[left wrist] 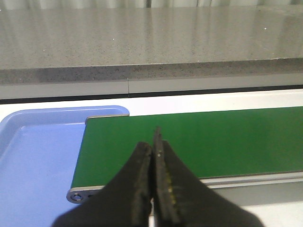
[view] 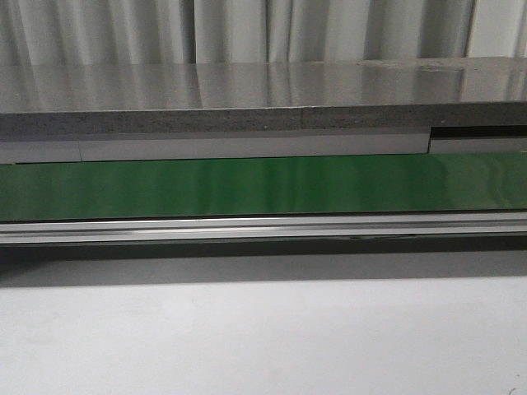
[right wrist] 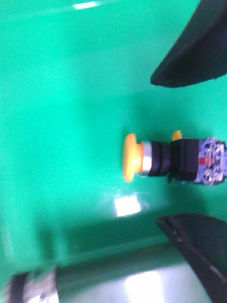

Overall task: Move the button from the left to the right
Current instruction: 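Open the right gripper to drop the button into the green bin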

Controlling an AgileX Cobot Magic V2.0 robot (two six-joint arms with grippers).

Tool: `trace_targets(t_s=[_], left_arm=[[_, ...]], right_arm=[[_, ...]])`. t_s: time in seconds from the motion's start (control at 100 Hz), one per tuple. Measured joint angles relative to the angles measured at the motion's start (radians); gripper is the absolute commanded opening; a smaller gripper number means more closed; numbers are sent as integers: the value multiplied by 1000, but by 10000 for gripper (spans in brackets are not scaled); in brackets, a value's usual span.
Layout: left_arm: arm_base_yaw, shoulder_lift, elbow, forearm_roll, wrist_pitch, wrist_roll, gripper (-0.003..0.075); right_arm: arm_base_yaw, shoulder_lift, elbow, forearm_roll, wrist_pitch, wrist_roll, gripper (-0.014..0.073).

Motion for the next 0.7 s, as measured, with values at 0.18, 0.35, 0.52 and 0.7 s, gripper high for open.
trace_targets(t_s=[0.18,0.35,0.52,0.7], left_arm=[[0,0,0,0,0,0,-20],[0,0,0,0,0,0,-20],[0,0,0,0,0,0,-20],[0,0,0,0,0,0,-20]], right_arm=[[53,-99,0,68,-44,6,550],[144,-185,0,98,-78,6,550],[248,-285,38,107,-110,6,550],[331,-416,154,110,-168,6,550]])
